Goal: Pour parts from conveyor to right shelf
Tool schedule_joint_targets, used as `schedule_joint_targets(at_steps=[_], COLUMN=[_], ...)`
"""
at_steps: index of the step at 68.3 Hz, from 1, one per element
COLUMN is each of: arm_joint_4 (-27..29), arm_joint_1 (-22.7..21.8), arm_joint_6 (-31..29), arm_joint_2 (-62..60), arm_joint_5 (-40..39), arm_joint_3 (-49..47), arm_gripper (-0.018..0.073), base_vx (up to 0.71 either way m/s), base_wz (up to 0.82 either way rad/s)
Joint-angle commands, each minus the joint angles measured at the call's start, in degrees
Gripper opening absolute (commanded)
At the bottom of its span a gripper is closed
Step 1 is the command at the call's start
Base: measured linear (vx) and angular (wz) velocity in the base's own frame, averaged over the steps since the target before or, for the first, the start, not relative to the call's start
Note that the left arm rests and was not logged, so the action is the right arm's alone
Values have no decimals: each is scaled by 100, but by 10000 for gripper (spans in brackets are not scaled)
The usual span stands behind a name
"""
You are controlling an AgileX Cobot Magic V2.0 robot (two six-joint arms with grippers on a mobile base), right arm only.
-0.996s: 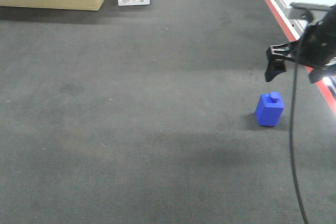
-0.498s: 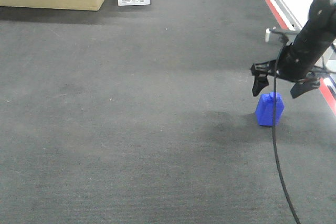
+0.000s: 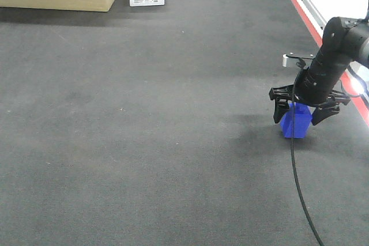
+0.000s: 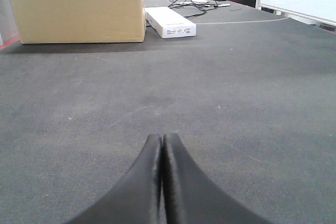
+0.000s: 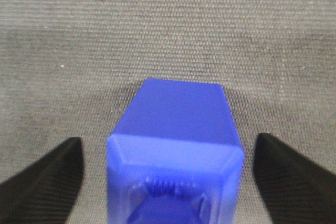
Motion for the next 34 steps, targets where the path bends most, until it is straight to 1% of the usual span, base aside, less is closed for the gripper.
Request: schedule_joint_targets(at_steps=[1,3,9,17,18,34], arm_joint_4=[19,12,6,6,6,13], arm_joint_1=[-1,-1,-1,-1,-1,-1], arm_joint_6=[-16,-11,-11,-51,-65,-215], arm_joint_2=[-329,-329,-329,-336,-342,-668], arm_joint_5=[326,326,326,326,326,291], arm_joint_3=[-192,-192,-192,-192,-192,-137], arm_gripper=[483,452,280,-4,-17,-10], base_vx=[0,0,0,0,0,0], base_wz=[0,0,0,0,0,0])
